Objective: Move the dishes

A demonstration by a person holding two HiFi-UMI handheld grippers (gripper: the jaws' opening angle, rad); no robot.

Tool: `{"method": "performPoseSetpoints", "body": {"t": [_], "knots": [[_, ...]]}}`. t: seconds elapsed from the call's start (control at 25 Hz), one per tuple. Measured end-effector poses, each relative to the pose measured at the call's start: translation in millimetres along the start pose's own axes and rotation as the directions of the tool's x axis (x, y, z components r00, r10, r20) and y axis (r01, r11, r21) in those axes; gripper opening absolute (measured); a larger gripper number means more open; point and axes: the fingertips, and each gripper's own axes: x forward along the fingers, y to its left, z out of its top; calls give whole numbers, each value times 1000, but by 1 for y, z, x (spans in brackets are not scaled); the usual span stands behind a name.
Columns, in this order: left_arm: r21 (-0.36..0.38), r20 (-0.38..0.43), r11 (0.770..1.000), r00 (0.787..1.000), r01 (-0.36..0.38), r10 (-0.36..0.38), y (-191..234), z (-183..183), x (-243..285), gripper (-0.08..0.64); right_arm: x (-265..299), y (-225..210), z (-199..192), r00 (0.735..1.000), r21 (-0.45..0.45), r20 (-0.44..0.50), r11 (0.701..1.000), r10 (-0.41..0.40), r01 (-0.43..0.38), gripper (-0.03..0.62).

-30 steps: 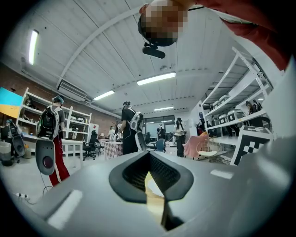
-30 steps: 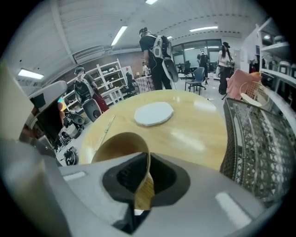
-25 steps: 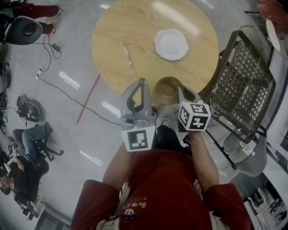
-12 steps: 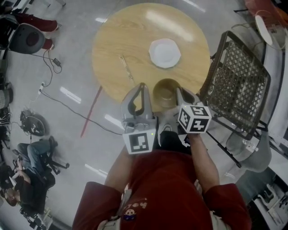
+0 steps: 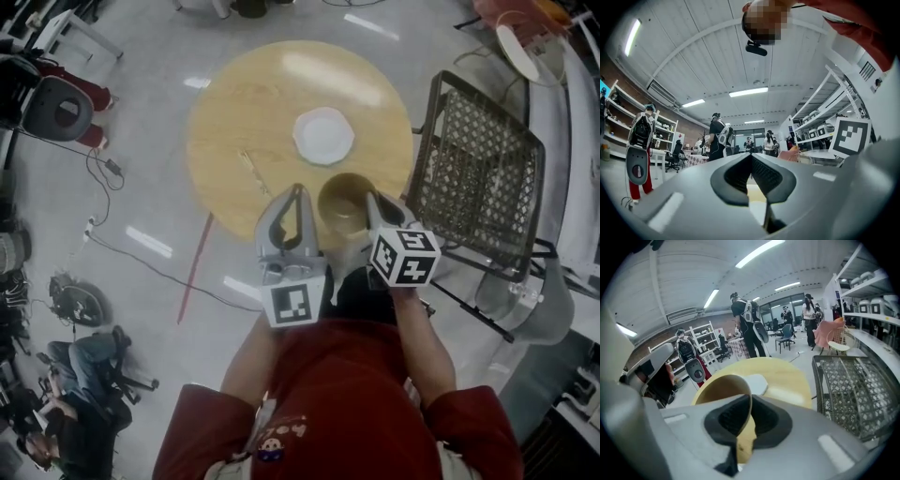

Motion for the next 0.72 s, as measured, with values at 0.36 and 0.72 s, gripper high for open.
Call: {"method": "performPoseSetpoints", "body": {"t": [0.36,0.72], "knots": [[3,64,994,992,107,-107,-34,21,19,6,-36,-34,26,990,76,109,994,-90,82,17],[13,104,976,970,218,-218,-89,39,37,6,-76,-82,37,967,161,177,975,-184,156,17]]}}
